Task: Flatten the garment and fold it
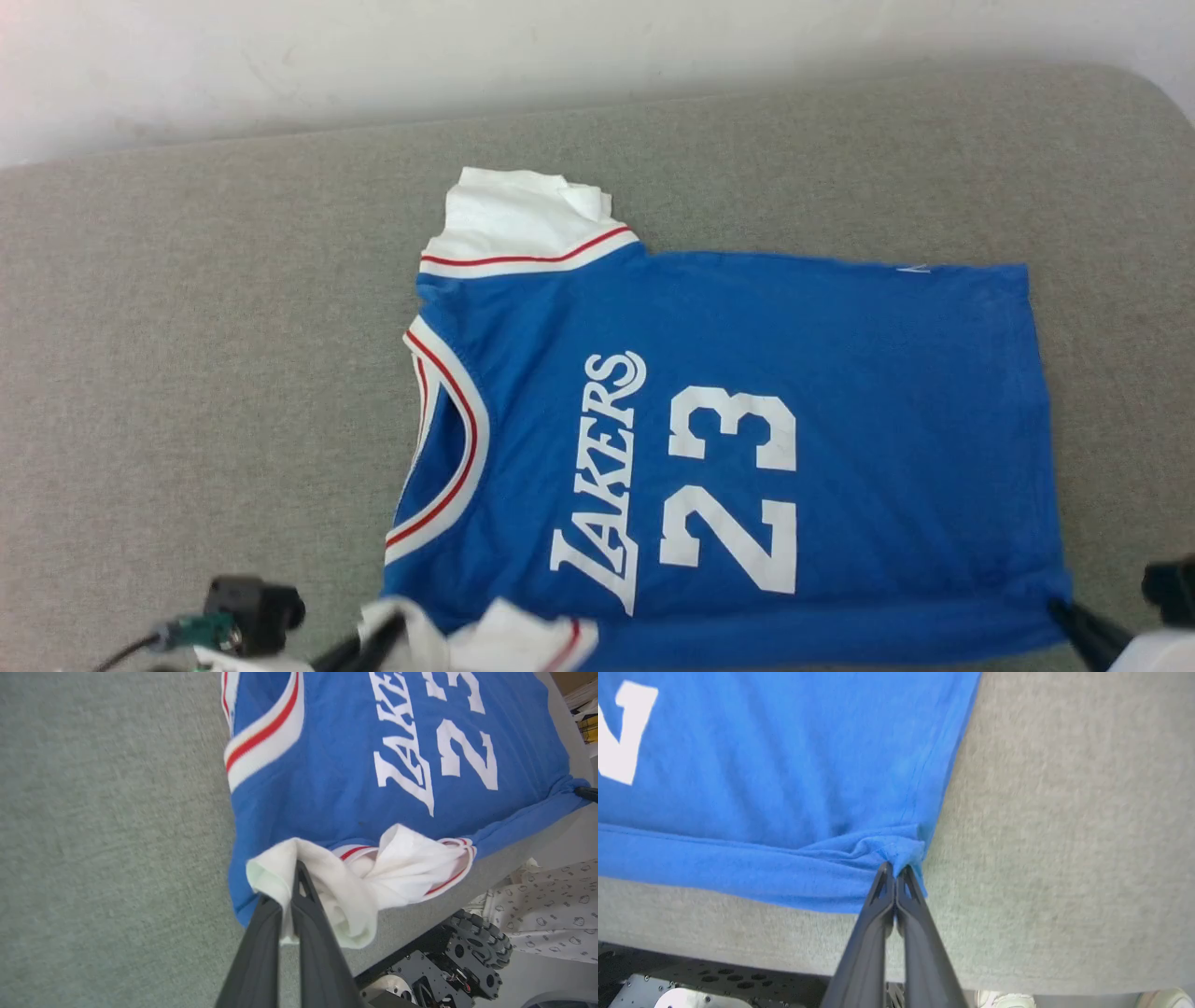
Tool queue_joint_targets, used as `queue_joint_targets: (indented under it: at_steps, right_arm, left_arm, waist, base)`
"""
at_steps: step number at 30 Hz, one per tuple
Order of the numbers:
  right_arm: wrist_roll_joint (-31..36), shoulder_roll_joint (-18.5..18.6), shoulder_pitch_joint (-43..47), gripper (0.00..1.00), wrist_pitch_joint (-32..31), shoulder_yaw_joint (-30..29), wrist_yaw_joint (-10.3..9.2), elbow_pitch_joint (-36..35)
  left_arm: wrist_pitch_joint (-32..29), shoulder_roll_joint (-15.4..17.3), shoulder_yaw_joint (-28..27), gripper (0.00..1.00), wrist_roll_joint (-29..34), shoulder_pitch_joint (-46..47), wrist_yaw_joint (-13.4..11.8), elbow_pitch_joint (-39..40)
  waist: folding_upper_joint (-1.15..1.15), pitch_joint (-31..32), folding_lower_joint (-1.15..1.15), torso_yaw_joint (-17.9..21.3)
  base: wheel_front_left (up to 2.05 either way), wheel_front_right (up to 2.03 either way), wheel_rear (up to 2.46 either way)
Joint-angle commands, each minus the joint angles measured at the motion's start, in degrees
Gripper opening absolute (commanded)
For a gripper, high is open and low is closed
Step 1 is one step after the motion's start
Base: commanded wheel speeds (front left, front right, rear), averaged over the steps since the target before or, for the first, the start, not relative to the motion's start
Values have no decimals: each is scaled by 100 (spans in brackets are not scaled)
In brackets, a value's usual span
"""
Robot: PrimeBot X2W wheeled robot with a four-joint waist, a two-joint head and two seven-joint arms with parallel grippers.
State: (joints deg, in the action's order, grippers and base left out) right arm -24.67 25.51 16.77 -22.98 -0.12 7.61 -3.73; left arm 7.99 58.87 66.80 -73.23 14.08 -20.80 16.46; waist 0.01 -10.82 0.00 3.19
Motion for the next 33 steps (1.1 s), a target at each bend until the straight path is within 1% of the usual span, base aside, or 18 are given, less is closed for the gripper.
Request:
queue_joint_targets:
  at_steps: [1,5,8,10,13,16,21,24,26,29,30,32,33]
  right_arm:
    - [36,56,-206,0,58,-71,-12,-128]
    - [53,160,-570,0,71,-167,-12,-395]
    - [77,247,-873,0,68,-228,-12,-503]
    - [102,290,-1076,0,82,-260,-12,-515]
    - [119,314,-1342,0,112,-276,-12,-471]
    - [160,354,-1580,0,131,-223,-12,-362]
    - [197,425,-1991,0,115,72,-12,-18]
    - [201,450,-2223,0,125,302,-12,246]
    - [183,440,-2341,0,154,421,-12,413]
    - [144,433,-2452,0,207,537,-12,616]
    - [128,437,-2474,0,223,556,-12,671]
    - [101,447,-2495,0,231,571,-12,784]
    - [84,445,-2497,11,222,569,-12,837]
  left_arm:
    - [49,93,-90,0,207,233,-88,98]
    - [14,245,-236,0,639,673,-241,350]
    - [-3,293,-360,0,938,1018,-305,462]
    - [-16,276,-414,0,1187,1264,-328,443]
    - [17,118,-516,0,1433,1604,-302,356]
    - [-4,-68,-555,0,1587,1902,-152,150]
    - [-149,-433,-520,0,1487,2179,266,-426]
    - [-257,-615,-431,0,1439,2241,461,-861]
    - [-304,-724,-375,0,1409,2244,544,-1112]
    - [-366,-842,-298,0,1406,2242,597,-1415]
    - [-384,-876,-278,10,1406,2242,606,-1495]
    - [-397,-950,-257,35,1394,2248,628,-1620]
    - [-391,-991,-262,49,1370,2248,638,-1671]
  waist:
    - [-1,-42,0,0]
    - [-1,-175,0,8]
    - [-1,-322,0,13]
    - [-1,-432,0,8]
    - [-1,-612,0,-3]
    - [-1,-800,0,3]
    - [-1,-1081,0,46]
    - [-1,-1167,0,75]
    - [-1,-1194,0,84]
    - [-1,-1215,0,78]
    - [-1,-1216,0,72]
    - [-1,-1209,0,57]
    - [-1,-1197,0,50]
  base:
    - [0,0,0]
    - [0,0,0]
    - [0,0,0]
    - [0,0,0]
    - [0,0,0]
    - [0,0,0]
    - [0,0,0]
    - [0,0,0]
    - [0,0,0]
    - [0,0,0]
    - [0,0,0]
    - [0,0,0]
    - [0,0,0]
